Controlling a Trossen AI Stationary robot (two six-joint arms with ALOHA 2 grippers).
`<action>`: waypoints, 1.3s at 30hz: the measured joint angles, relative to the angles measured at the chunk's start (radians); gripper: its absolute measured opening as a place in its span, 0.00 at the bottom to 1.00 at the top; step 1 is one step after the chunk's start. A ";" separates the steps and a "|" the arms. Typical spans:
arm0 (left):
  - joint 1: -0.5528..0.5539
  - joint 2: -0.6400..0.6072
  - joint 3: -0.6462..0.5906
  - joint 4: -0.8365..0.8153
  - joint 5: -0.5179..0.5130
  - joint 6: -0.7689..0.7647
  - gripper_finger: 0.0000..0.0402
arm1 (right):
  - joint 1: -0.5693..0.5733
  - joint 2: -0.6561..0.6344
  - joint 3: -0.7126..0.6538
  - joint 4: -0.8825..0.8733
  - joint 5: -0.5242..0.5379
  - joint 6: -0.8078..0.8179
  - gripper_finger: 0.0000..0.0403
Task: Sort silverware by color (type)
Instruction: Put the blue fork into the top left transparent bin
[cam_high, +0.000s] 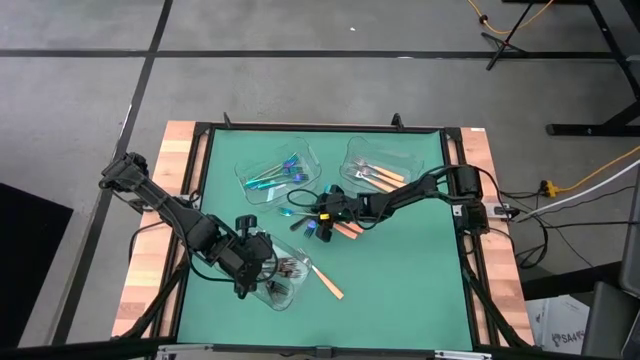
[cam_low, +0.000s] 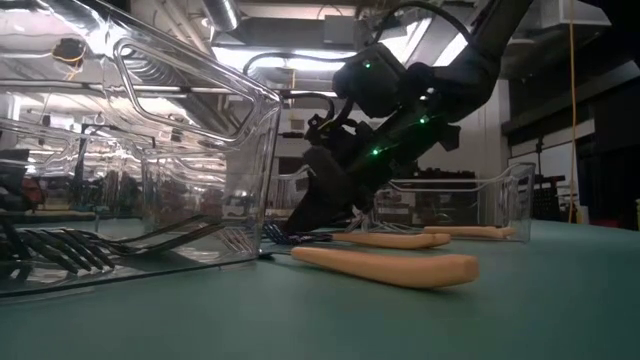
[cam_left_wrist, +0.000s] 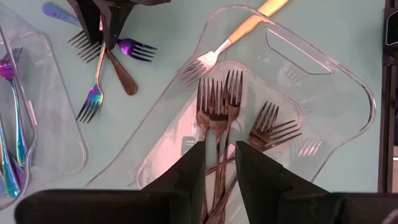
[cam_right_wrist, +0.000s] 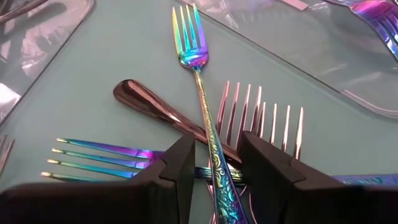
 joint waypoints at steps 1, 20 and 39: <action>0.000 0.000 0.000 0.000 0.000 0.000 0.20 | 0.000 0.000 0.000 -0.003 -0.005 -0.005 0.31; 0.000 0.000 0.000 0.000 0.000 0.000 0.20 | 0.020 -0.001 0.000 0.000 -0.085 -0.074 0.31; 0.000 0.000 0.000 0.000 0.000 0.000 0.20 | 0.020 0.001 0.103 0.002 -0.064 -0.046 0.31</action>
